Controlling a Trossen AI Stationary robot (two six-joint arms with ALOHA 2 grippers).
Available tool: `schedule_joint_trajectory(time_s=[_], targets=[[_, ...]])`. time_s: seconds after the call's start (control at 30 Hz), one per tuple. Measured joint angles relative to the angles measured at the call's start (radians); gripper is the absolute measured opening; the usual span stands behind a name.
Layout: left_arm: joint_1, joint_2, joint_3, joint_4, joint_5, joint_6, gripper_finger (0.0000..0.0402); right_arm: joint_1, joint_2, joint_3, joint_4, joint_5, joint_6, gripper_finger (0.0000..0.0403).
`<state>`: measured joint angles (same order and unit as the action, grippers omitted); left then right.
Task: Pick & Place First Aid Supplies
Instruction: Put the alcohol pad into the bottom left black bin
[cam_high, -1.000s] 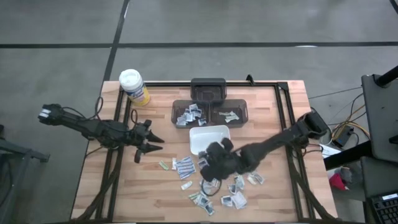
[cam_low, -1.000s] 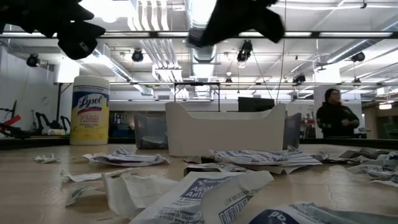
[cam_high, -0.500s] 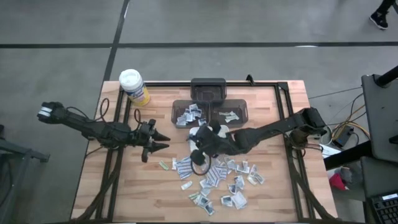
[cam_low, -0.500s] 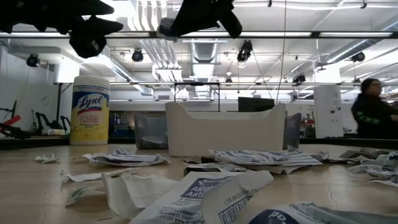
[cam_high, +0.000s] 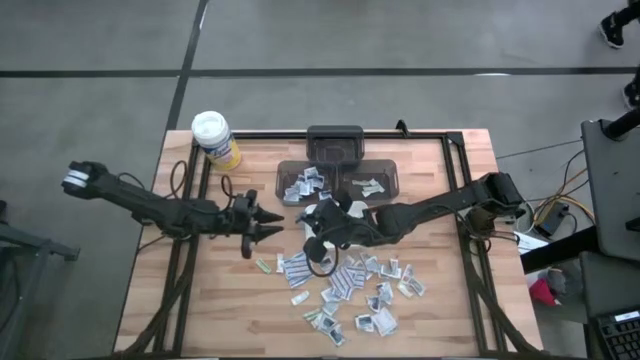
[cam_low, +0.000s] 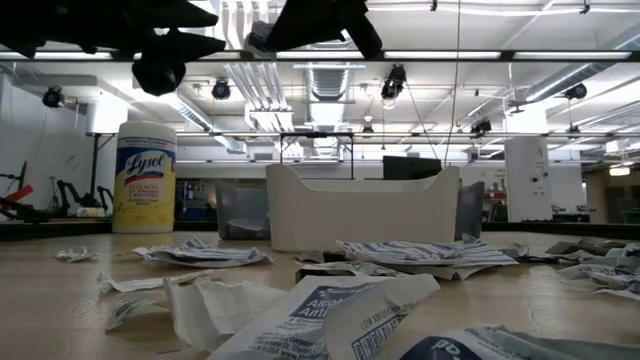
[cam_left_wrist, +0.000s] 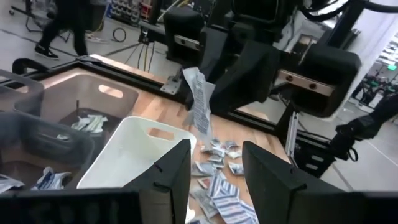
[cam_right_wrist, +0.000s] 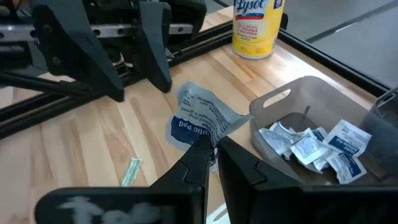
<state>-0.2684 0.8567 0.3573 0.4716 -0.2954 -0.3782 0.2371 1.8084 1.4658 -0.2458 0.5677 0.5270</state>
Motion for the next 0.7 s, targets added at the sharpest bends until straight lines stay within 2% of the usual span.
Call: schedule_joint_trajectory(time_s=[0.27,0.7], targets=[[0.007,0.113,0.033,0.085,0.0,0.008,0.0138,0.0,0.0,0.0,0.028,0.0,0.004,0.0027],[0.04,0.264,0.18,0.008,0.0,0.089,0.0138,0.0,0.0,0.0,0.009,0.008,0.004,0.0027]])
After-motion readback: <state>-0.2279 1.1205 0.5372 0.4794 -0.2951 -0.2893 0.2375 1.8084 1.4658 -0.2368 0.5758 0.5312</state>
